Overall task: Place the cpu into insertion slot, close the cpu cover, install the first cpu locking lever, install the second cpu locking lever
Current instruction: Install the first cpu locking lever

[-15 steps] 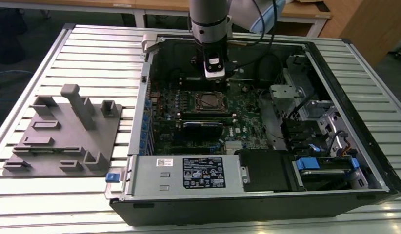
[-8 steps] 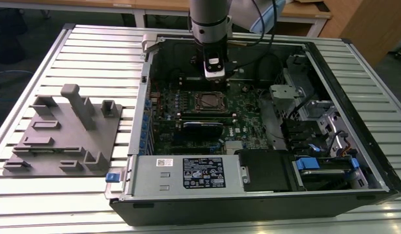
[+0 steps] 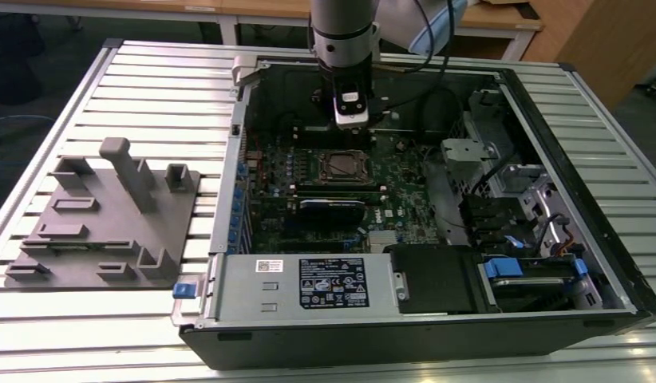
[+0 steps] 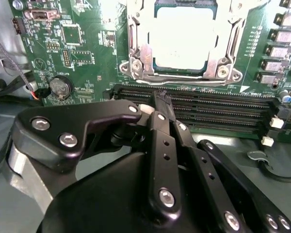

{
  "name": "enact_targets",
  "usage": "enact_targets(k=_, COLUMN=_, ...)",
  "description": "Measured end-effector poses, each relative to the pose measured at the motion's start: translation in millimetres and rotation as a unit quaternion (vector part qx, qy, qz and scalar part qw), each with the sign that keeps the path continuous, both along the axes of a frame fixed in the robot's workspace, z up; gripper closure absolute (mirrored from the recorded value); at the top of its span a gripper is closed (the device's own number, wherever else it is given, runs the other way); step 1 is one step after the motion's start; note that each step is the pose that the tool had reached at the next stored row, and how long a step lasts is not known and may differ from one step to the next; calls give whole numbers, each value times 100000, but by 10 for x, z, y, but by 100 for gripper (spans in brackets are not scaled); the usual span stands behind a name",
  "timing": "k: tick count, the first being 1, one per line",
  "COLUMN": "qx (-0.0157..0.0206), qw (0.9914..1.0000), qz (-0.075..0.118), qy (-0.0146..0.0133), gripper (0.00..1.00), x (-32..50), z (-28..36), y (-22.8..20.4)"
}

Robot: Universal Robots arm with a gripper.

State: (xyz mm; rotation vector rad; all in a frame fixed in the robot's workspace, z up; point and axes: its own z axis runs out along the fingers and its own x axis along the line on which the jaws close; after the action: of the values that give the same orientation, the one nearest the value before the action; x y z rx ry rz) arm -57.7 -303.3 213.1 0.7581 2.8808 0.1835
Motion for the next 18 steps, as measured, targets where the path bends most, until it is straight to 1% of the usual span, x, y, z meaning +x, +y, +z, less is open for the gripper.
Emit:
enact_targets(k=3, qx=-9, qw=100000, qz=-3, qy=6, gripper=89, x=0, z=1, y=-1)
enact_targets(k=4, qx=-9, qw=100000, qz=-2, qy=52, gripper=89, x=0, z=1, y=-1)
enact_targets(k=5, qx=-2, qw=100000, qz=9, qy=286, gripper=89, x=1, z=-1, y=-1)
enact_targets(k=7, qx=-26, qw=99995, qz=-3, qy=1044, gripper=89, x=0, z=-3, y=-1)
enact_targets(k=8, qx=-33, qw=99993, qz=-3, qy=1157, gripper=89, x=0, z=-2, y=-1)
enact_targets(k=14, qx=-17, qw=99993, qz=-2, qy=1208, gripper=89, x=0, z=-3, y=-2)
enact_targets(k=16, qx=-29, qw=99993, qz=4, qy=1208, gripper=89, x=0, z=-3, y=-8)
enact_targets(k=18, qx=-116, qw=99993, qz=1, qy=1214, gripper=89, x=0, z=-3, y=-18)
